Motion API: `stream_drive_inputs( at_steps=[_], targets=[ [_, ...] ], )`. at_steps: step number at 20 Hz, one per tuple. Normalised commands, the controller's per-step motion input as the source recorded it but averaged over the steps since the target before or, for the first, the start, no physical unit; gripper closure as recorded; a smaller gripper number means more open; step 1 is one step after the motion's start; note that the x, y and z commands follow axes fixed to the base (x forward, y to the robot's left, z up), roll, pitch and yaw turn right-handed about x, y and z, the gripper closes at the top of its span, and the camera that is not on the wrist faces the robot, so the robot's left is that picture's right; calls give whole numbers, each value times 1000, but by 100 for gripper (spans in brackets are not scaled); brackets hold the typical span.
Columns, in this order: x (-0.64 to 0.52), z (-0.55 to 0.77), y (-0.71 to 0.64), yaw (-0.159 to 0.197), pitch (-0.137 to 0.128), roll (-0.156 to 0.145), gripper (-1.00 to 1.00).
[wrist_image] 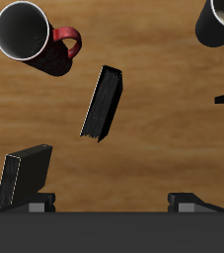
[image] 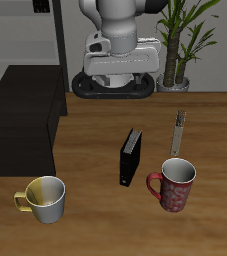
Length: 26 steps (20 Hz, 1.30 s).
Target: Place the black book in the top region of the shelf
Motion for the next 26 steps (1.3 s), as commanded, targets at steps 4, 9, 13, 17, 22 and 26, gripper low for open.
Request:
stream_drive_inputs(
  at_steps=[4,9,13,17,22,26],
  targets=[
    [39,-49,4,-1,17,-18,-100],
    [31,-53,-13,-7,21,-18,-100],
    [124,-33,88,-22,-4,-41,-100],
    [258,-190,219,48,5,4,-100],
    [269,-126,-2,17,-9,-31,-100],
    [321,-134,-223,-27,-1,-71,-100]
  ],
)
